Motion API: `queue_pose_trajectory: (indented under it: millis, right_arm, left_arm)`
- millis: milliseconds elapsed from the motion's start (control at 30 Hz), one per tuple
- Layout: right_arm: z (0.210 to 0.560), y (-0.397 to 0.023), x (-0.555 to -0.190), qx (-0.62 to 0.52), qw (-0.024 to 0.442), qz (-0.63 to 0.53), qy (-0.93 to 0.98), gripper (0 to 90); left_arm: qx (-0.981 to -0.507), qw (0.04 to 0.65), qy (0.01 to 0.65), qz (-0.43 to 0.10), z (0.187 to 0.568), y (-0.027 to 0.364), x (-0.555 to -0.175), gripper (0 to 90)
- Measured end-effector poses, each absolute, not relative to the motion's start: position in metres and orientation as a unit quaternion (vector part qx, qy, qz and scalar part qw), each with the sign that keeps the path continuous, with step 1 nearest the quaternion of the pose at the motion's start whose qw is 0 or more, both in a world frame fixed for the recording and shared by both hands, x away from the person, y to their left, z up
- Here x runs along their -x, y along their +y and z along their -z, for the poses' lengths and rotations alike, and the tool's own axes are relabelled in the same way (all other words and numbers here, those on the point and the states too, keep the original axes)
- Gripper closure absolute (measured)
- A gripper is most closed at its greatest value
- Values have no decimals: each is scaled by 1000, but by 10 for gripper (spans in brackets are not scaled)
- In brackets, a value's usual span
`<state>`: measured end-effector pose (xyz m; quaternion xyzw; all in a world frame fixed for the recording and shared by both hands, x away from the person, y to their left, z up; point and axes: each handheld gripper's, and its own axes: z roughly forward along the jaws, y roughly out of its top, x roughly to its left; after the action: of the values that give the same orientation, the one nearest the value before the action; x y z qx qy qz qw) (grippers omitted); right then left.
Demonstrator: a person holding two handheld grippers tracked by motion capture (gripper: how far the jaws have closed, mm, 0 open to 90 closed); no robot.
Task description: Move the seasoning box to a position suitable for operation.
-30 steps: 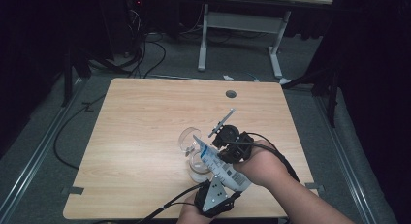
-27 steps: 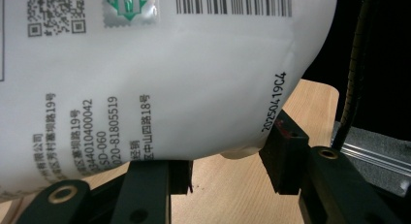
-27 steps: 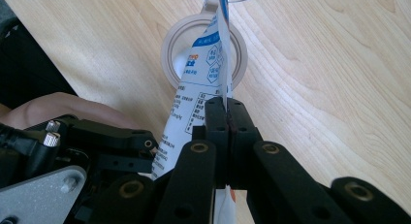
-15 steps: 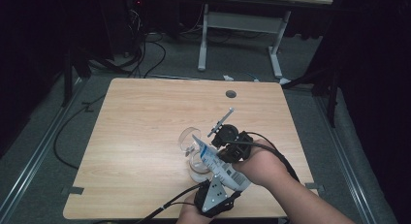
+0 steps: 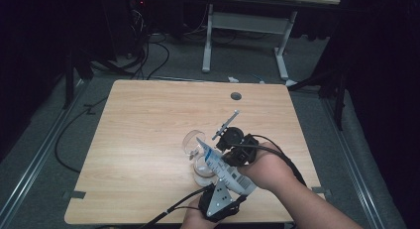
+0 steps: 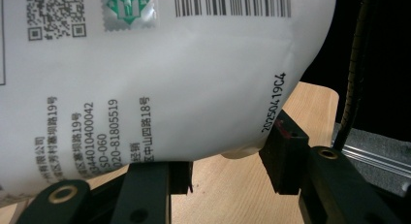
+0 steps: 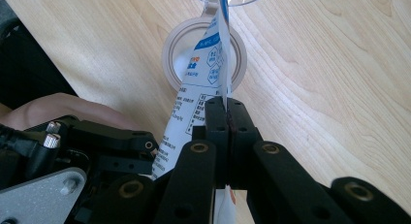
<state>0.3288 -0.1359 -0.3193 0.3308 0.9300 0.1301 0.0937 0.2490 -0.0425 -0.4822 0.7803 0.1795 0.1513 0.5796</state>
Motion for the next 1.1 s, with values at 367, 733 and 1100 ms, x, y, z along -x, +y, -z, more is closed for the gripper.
queue_pose_trajectory:
  millis: [367, 733, 1100]
  right_arm:
    - [318, -137, -328, -332, 97, -131, 929, 900]
    - [317, -136, -329, -330, 97, -134, 929, 900]
    - [317, -135, -329, -328, 98, -134, 930, 900]
  left_arm:
    - [-779, 582, 178, -150, 480, -44, -249, 597]
    - [-778, 583, 179, -151, 479, -44, -250, 598]
    - [-778, 582, 179, -153, 479, -43, -250, 598]
